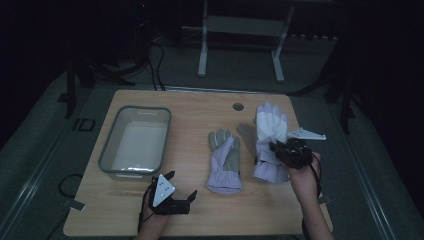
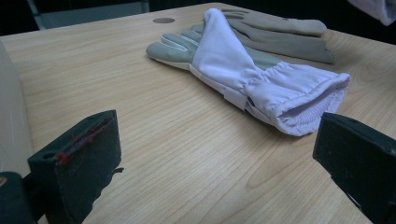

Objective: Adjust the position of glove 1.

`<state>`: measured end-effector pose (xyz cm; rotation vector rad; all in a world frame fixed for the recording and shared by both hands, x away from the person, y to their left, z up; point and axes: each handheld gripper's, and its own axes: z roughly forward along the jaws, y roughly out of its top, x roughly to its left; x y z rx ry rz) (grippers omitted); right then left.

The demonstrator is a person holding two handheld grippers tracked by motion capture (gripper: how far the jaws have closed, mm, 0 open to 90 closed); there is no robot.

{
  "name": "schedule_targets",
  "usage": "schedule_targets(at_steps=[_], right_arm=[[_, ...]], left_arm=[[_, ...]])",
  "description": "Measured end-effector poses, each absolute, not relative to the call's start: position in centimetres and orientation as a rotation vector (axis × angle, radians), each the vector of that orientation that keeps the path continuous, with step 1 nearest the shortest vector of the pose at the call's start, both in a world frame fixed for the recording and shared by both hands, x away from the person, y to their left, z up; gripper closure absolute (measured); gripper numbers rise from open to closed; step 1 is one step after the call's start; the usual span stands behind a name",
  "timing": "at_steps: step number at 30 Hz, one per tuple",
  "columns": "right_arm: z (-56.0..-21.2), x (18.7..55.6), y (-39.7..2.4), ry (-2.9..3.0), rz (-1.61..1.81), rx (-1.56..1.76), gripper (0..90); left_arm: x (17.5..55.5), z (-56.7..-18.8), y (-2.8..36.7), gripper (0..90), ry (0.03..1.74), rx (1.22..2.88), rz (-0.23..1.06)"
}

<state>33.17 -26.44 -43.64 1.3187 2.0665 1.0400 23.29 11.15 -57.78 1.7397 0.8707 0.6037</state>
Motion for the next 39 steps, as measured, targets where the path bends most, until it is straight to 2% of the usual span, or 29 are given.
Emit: schedule_targets(at_steps=[9,19,25,33,39], right_arm=[[-42.5,32.7,-21.7,2.1,1.141,1.286,76.3],[-44.3,32.3,-15.7,2.166,1.155,1.289,76.0],[-45.6,32.5,-14.4,2.182,1.121,1.324,75.8],[-49.0,34.3,-14.2,2.193,1.018,1.425,75.0],[-50.6,35.0,-13.9,2.256,0.982,1.381,73.1]], left_arm=[[23.3,-57.8,11.2,1.3,0.874,1.735,0.601],[23.2,-57.8,11.1,1.3,0.868,1.738,0.606],[23.3,-57.8,11.2,1.3,0.873,1.737,0.6],[23.3,-57.8,11.2,1.3,0.869,1.74,0.599],[23.3,-57.8,11.1,1.3,0.868,1.742,0.598]])
